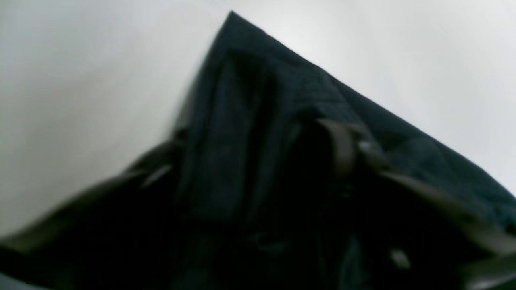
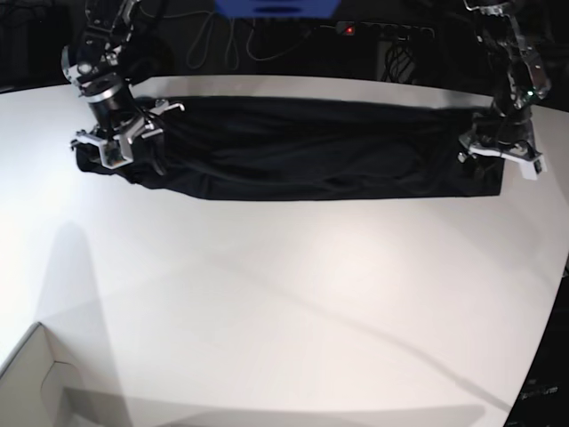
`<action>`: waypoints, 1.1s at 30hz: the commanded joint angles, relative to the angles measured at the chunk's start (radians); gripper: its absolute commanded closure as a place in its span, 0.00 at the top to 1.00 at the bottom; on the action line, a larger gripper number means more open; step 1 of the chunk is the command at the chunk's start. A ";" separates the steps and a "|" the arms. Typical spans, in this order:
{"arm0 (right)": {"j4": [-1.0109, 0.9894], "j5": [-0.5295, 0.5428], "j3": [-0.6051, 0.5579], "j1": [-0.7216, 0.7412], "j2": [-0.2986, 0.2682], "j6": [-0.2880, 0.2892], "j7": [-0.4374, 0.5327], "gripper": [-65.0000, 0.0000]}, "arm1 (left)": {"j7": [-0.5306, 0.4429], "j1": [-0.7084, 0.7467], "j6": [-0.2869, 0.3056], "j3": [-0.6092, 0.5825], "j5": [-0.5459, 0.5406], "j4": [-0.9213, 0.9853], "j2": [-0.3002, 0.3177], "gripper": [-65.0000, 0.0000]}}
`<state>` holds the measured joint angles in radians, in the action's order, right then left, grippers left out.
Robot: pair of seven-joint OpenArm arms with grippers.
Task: Layout the t-shirt on the table in an organized manner, then fold the t-shirt properly
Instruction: 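Grip both ends of the black strip with both grippers, then fold the strip end with the left gripper toward the right gripper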
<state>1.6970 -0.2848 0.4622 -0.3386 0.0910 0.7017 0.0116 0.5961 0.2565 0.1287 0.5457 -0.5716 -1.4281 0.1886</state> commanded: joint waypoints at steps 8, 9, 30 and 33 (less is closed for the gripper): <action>0.018 0.015 0.005 0.005 -0.006 -0.004 0.027 0.50 | 0.104 -0.027 -0.010 -0.008 0.005 0.080 -0.004 0.00; 0.018 0.015 0.005 0.005 -0.006 -0.004 0.027 0.50 | 0.104 -0.027 -0.010 -0.008 0.006 0.080 -0.002 0.00; -0.105 0.015 0.045 0.042 -0.021 -0.004 0.027 0.50 | 0.114 -0.159 -0.010 -0.008 -0.005 -0.069 0.142 0.00; -0.139 0.015 0.065 0.045 -0.029 -0.004 0.027 0.50 | 0.114 -0.150 -0.013 -0.008 -0.005 -0.141 0.136 0.00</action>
<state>1.5425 -0.2840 0.5167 -0.2932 0.0700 0.7029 0.0113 0.7303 0.1143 0.1146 0.5327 -0.5694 -1.5486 0.3088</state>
